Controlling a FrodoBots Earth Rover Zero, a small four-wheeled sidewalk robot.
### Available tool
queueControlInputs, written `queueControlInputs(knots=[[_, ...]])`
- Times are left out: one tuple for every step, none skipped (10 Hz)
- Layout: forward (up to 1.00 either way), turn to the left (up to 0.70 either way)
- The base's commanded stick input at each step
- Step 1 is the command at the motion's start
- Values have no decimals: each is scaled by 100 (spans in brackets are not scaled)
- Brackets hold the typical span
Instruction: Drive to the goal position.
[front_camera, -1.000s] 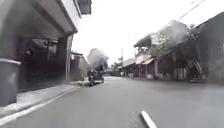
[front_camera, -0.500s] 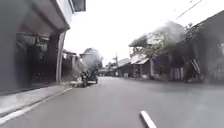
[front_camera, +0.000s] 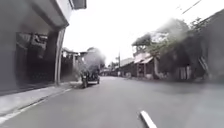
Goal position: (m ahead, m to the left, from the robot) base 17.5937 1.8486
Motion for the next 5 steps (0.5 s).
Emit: queueControlInputs(knots=[[70,-18],[70,-35],[70,-35],[70,-35],[70,-33]])
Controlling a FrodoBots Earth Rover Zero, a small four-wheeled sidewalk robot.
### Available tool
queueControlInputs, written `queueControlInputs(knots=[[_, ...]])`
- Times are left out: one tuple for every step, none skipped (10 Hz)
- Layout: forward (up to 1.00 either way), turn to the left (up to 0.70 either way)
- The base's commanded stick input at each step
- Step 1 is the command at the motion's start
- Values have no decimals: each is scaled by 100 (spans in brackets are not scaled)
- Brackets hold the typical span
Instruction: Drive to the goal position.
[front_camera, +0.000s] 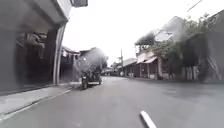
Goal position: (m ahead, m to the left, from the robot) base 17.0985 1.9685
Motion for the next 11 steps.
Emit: queueControlInputs(knots=[[70,-29],[70,-25],[70,-21],[70,-17],[70,-13],[70,-9],[70,-5],[70,-1],[70,0],[70,-5],[70,-15]])
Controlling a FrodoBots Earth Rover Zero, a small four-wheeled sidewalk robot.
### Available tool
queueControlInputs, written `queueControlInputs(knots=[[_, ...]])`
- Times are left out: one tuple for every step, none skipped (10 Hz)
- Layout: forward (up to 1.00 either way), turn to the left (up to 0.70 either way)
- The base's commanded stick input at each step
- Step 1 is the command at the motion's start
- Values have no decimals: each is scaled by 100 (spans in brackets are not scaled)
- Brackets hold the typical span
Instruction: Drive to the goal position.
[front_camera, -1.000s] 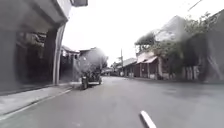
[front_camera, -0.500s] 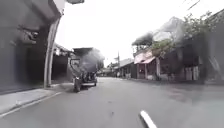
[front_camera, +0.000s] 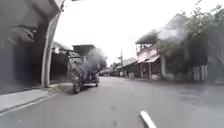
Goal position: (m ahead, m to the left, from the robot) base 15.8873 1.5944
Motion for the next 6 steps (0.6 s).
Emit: queueControlInputs(knots=[[70,-29],[70,-34],[70,-34],[70,-34],[70,-33],[70,-27]])
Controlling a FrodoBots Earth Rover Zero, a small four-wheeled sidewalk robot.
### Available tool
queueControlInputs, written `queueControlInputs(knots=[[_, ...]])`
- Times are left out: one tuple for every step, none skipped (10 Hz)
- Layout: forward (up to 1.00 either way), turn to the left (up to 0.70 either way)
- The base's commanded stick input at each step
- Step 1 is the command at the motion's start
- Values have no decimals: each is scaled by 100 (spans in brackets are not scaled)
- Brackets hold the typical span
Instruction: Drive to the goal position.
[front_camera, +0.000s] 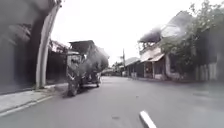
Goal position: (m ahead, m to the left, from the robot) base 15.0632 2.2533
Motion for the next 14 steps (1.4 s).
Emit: queueControlInputs(knots=[[70,-20],[70,-13],[70,-5],[70,0],[70,0],[70,0],[70,0],[70,0],[70,0],[70,0],[70,0],[70,0],[70,0],[70,0]])
